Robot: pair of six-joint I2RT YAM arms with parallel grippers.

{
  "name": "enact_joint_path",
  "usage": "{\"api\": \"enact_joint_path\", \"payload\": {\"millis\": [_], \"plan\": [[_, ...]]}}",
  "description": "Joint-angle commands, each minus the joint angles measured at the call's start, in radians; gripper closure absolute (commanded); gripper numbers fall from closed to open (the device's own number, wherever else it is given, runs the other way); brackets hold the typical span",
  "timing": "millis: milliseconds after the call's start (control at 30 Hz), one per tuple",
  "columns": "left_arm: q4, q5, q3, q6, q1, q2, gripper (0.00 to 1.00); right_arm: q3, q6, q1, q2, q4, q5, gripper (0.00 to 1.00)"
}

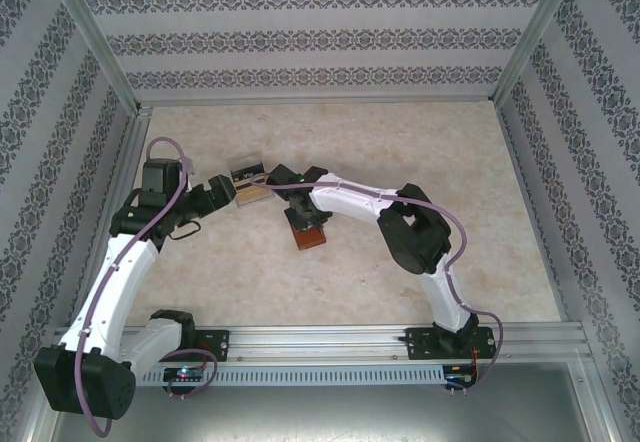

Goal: Take the credit cards out of the card holder

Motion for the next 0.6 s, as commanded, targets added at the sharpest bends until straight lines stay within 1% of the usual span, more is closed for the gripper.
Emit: {"api": "enact_joint_path", "payload": {"millis": [0,100,167,267,367,400,467,567], "plan": [[0.032,0.001,-0.007,-0.018,-0.016,0.001,0.0,-0.044,0.031,-0.002,-0.016,-0.013,-0.033,0.77],[0.036,0.002,-0.009,-0.036,-0.023,0.003,0.0,-0.06,0.04,-0.003,-0.016,-0.005,-0.048,0.93],[0.036,0.005,-0.012,-0.062,-0.029,0.007,0.03,-0.071,0.046,-0.004,-0.03,0.008,-0.051,1.0],[0.059,0.027,-0.035,-0.126,-0.049,0.01,0.16,-0.079,0.056,-0.004,-0.051,0.021,-0.056,1.0],[0.114,0.024,-0.082,-0.204,-0.105,0.014,0.32,-0.085,0.071,-0.005,-0.072,0.035,-0.066,1.0],[0.135,0.016,-0.099,-0.229,-0.132,0.017,0.36,-0.088,0.079,-0.006,-0.079,0.04,-0.071,1.0],[0.168,-0.011,-0.12,-0.271,-0.195,0.031,0.41,-0.1,0.098,-0.009,-0.097,0.06,-0.088,1.0],[0.225,-0.035,-0.144,-0.334,-0.287,0.071,0.58,-0.121,0.128,-0.019,-0.126,0.091,-0.115,1.0]]}}
